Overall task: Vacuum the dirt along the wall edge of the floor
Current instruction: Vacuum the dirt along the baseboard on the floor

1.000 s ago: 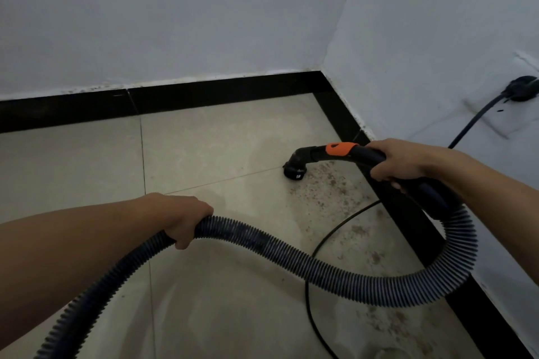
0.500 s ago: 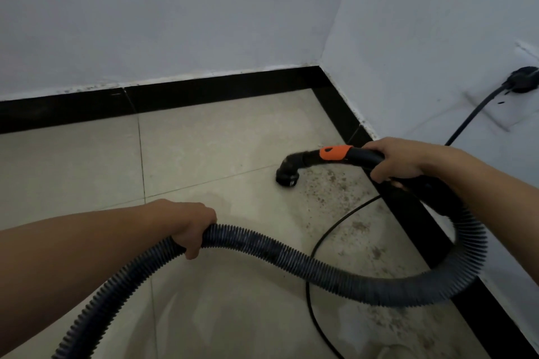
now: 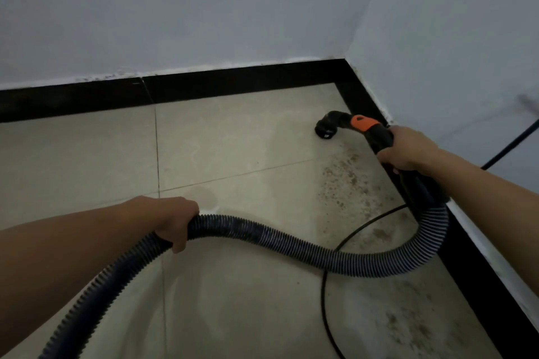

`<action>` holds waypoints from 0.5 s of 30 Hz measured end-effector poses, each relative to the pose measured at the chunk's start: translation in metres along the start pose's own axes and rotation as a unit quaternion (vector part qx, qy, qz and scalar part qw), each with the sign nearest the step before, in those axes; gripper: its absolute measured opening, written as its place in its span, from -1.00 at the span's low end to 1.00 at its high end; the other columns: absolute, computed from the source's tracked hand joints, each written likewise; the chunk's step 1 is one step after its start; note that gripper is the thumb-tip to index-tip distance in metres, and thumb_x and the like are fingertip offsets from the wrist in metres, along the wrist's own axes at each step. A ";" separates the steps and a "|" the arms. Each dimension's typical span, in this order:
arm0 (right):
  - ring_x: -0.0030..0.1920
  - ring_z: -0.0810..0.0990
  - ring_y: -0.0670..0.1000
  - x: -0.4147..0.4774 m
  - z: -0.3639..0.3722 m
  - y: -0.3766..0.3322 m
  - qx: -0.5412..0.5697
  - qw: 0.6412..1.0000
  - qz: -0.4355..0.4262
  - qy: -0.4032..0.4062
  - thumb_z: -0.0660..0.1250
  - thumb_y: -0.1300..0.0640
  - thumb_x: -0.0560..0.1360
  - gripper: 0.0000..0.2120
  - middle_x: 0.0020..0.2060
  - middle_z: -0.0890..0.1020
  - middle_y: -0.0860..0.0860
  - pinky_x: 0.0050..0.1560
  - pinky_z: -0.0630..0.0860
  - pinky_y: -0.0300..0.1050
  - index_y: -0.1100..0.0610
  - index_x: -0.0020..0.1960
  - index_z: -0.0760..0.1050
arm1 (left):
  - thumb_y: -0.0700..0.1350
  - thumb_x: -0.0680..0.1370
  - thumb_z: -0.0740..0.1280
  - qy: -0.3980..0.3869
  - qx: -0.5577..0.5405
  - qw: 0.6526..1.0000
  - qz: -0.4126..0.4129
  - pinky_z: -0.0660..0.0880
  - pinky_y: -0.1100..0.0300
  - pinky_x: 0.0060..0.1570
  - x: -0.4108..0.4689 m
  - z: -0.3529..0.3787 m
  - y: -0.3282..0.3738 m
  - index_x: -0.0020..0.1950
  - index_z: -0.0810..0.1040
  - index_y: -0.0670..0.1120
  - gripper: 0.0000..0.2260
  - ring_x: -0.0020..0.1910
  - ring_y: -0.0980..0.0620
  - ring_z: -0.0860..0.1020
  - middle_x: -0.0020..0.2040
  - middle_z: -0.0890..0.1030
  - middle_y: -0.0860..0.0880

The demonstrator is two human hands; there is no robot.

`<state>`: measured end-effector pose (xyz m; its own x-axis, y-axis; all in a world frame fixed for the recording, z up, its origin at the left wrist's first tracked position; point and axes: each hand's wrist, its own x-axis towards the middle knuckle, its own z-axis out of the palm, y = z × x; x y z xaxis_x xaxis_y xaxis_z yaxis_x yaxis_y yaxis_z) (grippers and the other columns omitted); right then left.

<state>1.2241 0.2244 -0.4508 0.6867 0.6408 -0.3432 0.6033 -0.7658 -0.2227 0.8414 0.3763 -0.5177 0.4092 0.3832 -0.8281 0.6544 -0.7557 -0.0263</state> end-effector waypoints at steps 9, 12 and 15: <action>-0.32 0.61 0.10 -0.002 -0.020 0.024 -0.088 0.993 0.078 0.022 0.37 0.15 0.49 -0.70 -0.32 0.63 0.14 -0.30 0.43 -0.10 0.19 0.14 0.37 | -0.02 0.35 0.52 0.003 -0.014 0.998 0.062 0.52 0.09 -0.04 0.027 -0.018 0.029 0.06 0.37 -0.05 -0.58 0.01 -0.04 0.51 0.03 0.49 -0.06; -0.38 0.64 0.15 -0.002 -0.026 0.031 -0.025 0.994 0.107 -0.012 0.38 0.24 0.44 -0.74 -0.28 0.63 0.21 -0.26 0.61 0.00 0.27 0.09 0.42 | -0.04 0.36 0.52 -0.007 0.003 0.999 0.053 0.49 0.13 -0.07 0.026 -0.018 0.027 0.14 0.40 -0.07 -0.54 0.01 -0.03 0.49 0.08 0.49 -0.07; -0.49 0.59 0.13 -0.006 -0.028 0.035 0.049 0.992 0.109 -0.034 0.37 0.34 0.39 -0.78 -0.36 0.61 0.24 -0.34 0.60 -0.01 0.36 0.02 0.47 | -0.04 0.35 0.52 -0.011 0.005 0.999 0.042 0.50 0.12 -0.05 0.023 -0.017 0.017 0.20 0.40 -0.07 -0.50 0.05 -0.03 0.51 0.10 0.49 -0.06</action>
<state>1.2527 0.1952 -0.4311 0.7661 0.4565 -0.4524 0.3988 -0.8897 -0.2225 0.8723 0.3809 -0.5276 0.4483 0.3078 -0.8392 0.6125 -0.7895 0.0377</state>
